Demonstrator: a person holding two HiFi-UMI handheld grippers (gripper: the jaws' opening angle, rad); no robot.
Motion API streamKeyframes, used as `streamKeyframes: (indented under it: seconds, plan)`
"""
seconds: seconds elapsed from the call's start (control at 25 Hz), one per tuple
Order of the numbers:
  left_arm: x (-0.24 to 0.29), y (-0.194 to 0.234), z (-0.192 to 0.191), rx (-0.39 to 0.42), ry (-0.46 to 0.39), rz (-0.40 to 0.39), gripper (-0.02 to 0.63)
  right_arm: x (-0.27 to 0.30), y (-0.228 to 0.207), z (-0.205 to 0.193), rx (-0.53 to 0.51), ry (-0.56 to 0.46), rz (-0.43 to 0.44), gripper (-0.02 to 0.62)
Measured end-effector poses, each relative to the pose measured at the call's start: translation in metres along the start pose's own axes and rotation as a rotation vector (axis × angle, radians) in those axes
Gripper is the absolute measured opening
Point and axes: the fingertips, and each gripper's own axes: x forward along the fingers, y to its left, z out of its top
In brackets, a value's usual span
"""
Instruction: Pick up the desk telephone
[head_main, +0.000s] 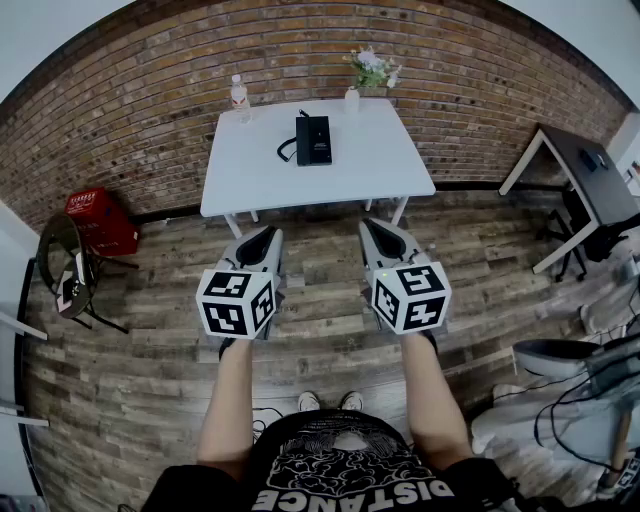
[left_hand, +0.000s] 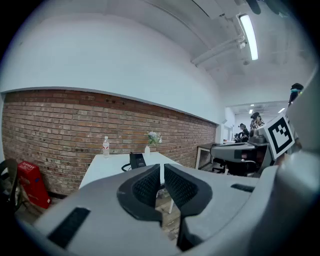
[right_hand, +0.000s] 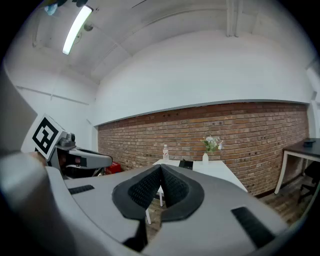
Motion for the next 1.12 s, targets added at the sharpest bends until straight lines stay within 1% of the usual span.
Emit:
streamKeyframes:
  seconds: [0.2,0.6,0.72,0.84,0.96,1.12]
  plan:
    - [0.006,0.008,0.000,-0.006,-0.005,-0.006,0.029,0.009,0.004,-0.003,-0.012,0.007,-0.002,0.003]
    - [0.017,0.024,-0.005,-0.024,0.006,-0.066,0.033,0.028,0.020,-0.003,-0.015,0.018,-0.017,0.003]
    - [0.021,0.030,-0.004,-0.030,0.000,-0.079,0.047,0.035,0.023,-0.004,-0.017,0.022,-0.021,0.003]
    - [0.026,0.037,-0.007,-0.040,-0.002,-0.087,0.081,0.043,0.024,-0.007,-0.018,0.027,-0.022,0.003]
    - [0.032,0.042,-0.007,-0.045,-0.004,-0.092,0.090,0.051,0.021,-0.008,-0.018,0.028,-0.025,0.005]
    - [0.050,0.047,-0.007,-0.055,-0.004,-0.099,0.104,0.067,0.011,-0.009,-0.016,0.030,-0.017,0.044]
